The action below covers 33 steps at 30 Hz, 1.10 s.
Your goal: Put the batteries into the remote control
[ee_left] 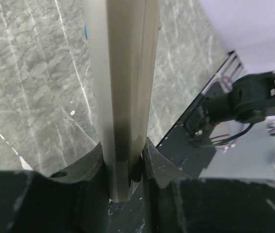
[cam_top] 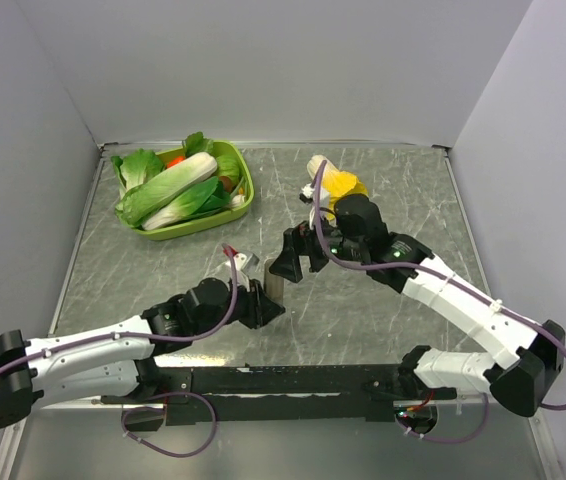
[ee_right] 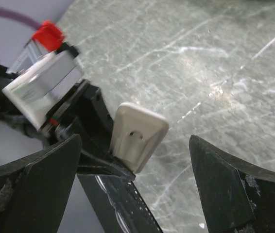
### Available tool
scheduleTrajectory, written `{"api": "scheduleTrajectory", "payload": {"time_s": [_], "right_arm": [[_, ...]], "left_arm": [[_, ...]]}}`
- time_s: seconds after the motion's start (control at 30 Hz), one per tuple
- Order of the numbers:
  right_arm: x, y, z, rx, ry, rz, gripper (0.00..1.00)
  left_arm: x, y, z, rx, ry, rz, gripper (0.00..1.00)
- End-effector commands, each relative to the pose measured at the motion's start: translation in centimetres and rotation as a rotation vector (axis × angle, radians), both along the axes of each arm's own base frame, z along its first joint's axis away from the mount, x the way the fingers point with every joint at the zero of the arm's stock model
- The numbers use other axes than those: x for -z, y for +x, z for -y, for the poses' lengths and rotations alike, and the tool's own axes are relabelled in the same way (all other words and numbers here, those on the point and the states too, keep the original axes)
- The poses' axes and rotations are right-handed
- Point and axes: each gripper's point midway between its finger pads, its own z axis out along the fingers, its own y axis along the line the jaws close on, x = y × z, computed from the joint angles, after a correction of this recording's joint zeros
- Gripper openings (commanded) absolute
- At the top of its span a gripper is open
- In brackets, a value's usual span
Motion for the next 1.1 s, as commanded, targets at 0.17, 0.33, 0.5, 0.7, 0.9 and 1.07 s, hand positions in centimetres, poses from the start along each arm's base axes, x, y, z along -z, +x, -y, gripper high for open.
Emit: {"api": "scheduleTrajectory", "payload": {"time_s": [0.17,0.33,0.5,0.7,0.9,1.07], "right_arm": [[1.6,0.8,0.4,-0.024,-0.077,-0.092,1.0],[2.3,-0.3,-0.6,-0.107,-0.06,-0.149,1.0],[4.3,-1.6,-0.9,-0.187,-0.077,-0.218,0.99],[5.1,-2.0,-0.9,-0.204,-0.078,-0.223,0.66],[5.0,0.3,0.5,-0.095,-0.088,-0.125,0.11],[6.5,4.1,3.0,0.122,-0.123,0.08,0.0]], "left_arm": [[-1.6,-0.5,1.4,0.072,0.109,0.178,0.02],[-1.2,-0.3,1.8,0.068,0.158,0.196,0.02],[-1.1,0.3,1.8,0.052,0.181,0.215,0.02],[-0.9,0.3,1.9,0.061,0.207,0.225,0.03],[0.1,0.5,1.4,0.03,0.234,0.186,0.33],[1.3,1.4,-0.5,-0.084,0.271,0.093,0.71]]}}
